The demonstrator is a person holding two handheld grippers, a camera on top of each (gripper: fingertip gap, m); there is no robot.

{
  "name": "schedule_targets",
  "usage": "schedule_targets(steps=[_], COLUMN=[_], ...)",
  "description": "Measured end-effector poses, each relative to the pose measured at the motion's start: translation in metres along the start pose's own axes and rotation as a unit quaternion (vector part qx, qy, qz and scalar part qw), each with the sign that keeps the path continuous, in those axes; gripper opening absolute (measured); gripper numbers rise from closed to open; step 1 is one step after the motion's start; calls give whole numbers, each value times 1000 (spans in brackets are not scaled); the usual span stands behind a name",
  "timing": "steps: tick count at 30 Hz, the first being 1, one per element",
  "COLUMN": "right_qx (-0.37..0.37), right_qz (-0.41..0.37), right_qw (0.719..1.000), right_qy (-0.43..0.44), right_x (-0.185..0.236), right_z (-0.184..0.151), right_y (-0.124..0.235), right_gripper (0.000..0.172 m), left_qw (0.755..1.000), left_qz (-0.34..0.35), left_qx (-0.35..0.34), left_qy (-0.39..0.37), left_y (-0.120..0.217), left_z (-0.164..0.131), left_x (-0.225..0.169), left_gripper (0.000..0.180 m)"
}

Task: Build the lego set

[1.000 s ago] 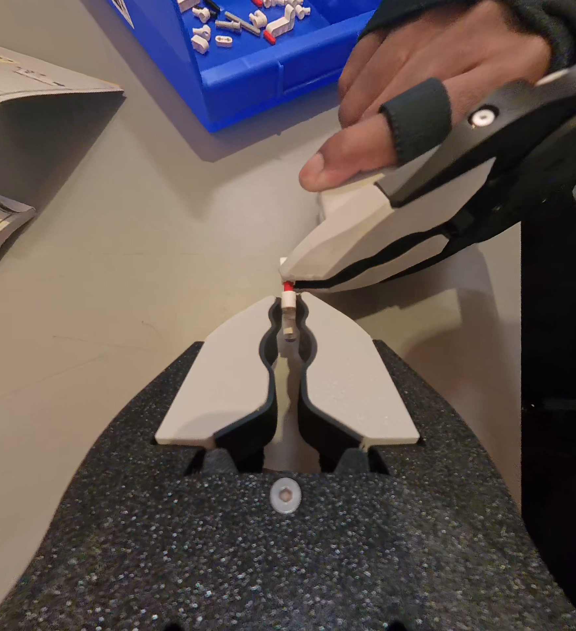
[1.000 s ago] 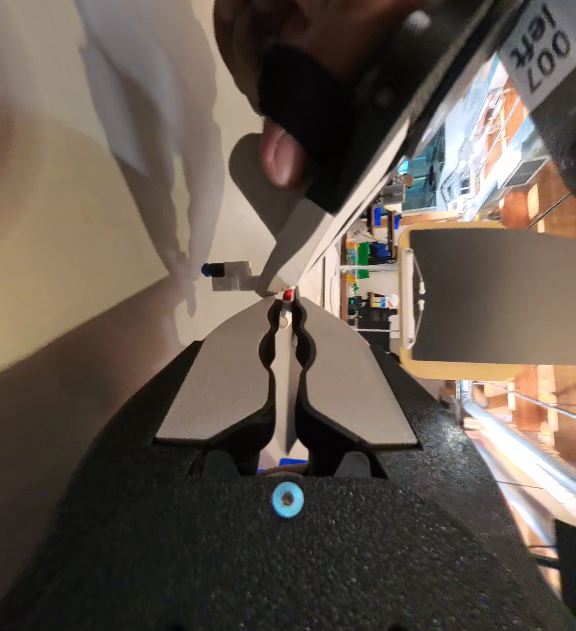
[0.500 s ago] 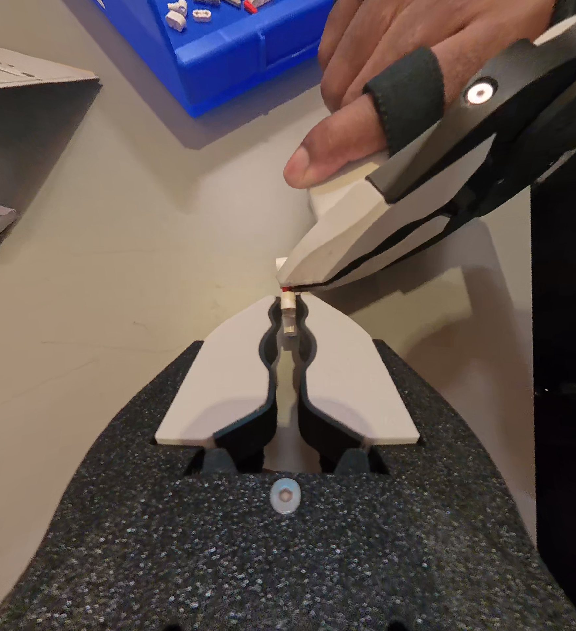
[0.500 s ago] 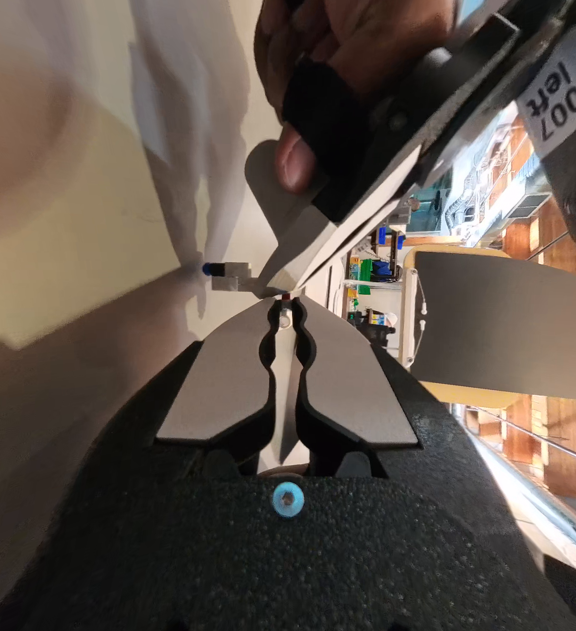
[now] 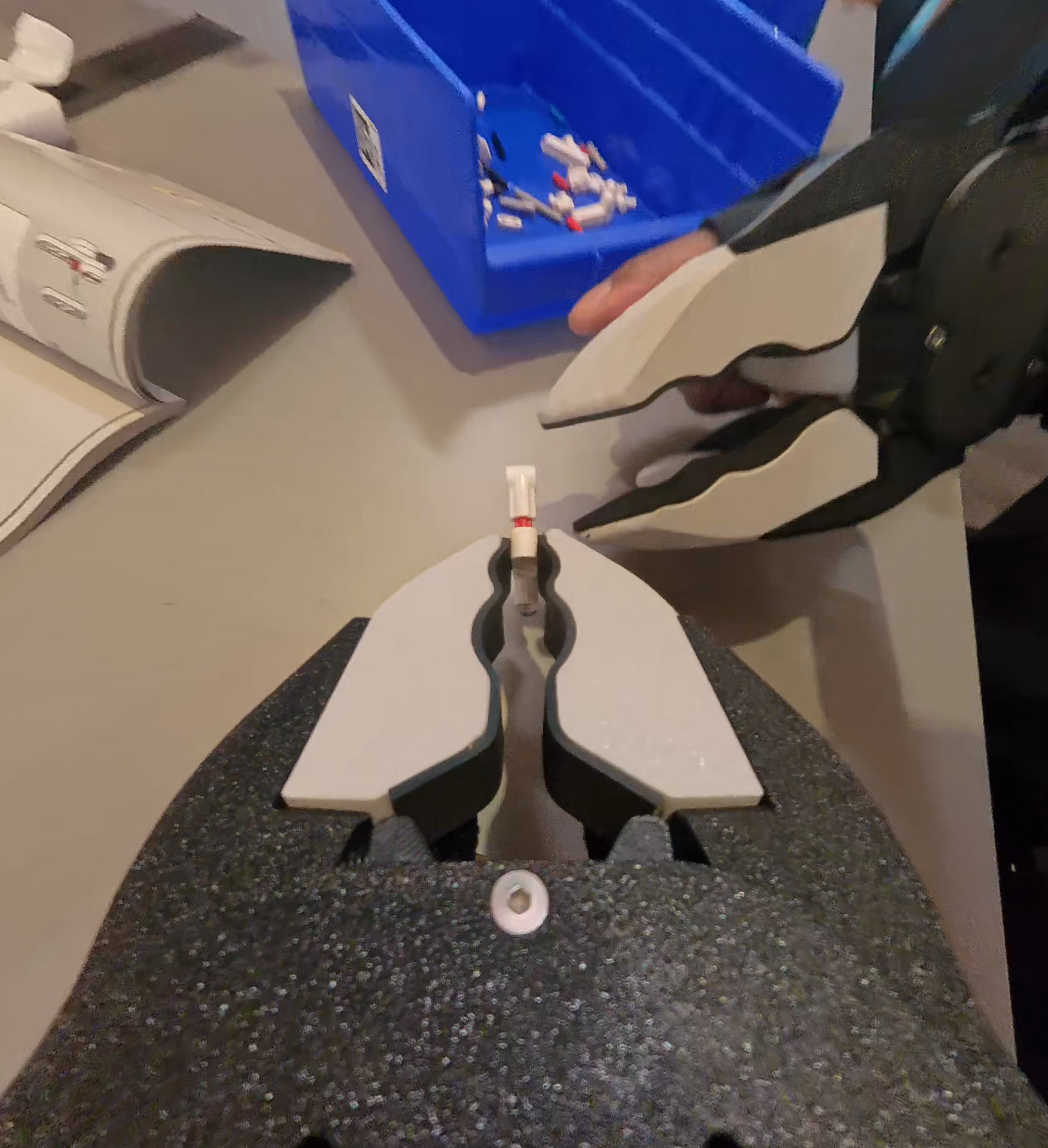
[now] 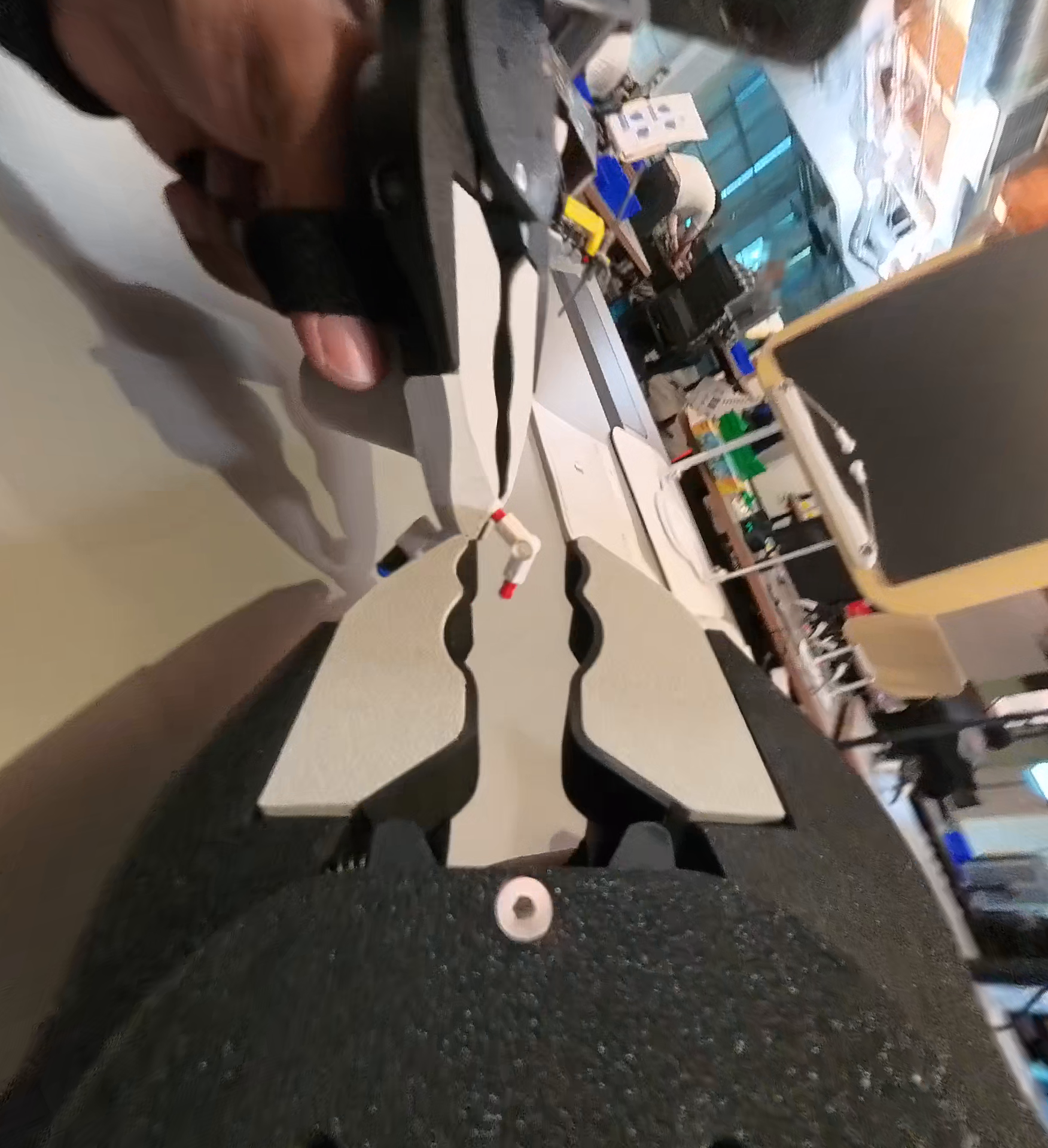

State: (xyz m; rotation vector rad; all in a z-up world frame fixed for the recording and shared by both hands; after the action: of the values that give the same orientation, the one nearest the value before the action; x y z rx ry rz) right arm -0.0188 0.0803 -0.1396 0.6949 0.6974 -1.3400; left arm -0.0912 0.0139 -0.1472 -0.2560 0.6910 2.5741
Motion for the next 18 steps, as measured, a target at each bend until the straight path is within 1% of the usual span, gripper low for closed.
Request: schedule_targets(steps=[3, 7, 11, 18], right_qx=[35, 44, 61, 88], right_qz=[-19, -48, -50, -52], right_qw=[998, 997, 995, 993], right_qy=[-40, -48, -54, -66], right_x=[0, 2, 5, 7], right_z=[-3, 1, 2, -2], right_y=[-8, -13, -19, -22], right_gripper=[37, 44, 43, 35], left_qw=[999, 996, 995, 993], left_qz=[17, 17, 2, -9], left_qx=[-45, -81, -89, -101], left_qy=[13, 27, 36, 62], left_y=[1, 1, -2, -5], left_z=[3, 4, 4, 2], left_x=[2, 3, 1, 3], left_gripper=[8, 8, 8, 8])
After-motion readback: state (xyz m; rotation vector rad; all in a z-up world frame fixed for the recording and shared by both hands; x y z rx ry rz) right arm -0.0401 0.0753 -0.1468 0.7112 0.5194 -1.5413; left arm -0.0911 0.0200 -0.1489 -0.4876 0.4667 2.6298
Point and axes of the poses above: each gripper's, where its closed fingertips meet, y back along the fingers, z out of its top, x = y × z across the jaws, the point moved 6 cm from there along y, back along the fingers, and after that the axes turned 15 degrees about -z, right-handed, at the moved point
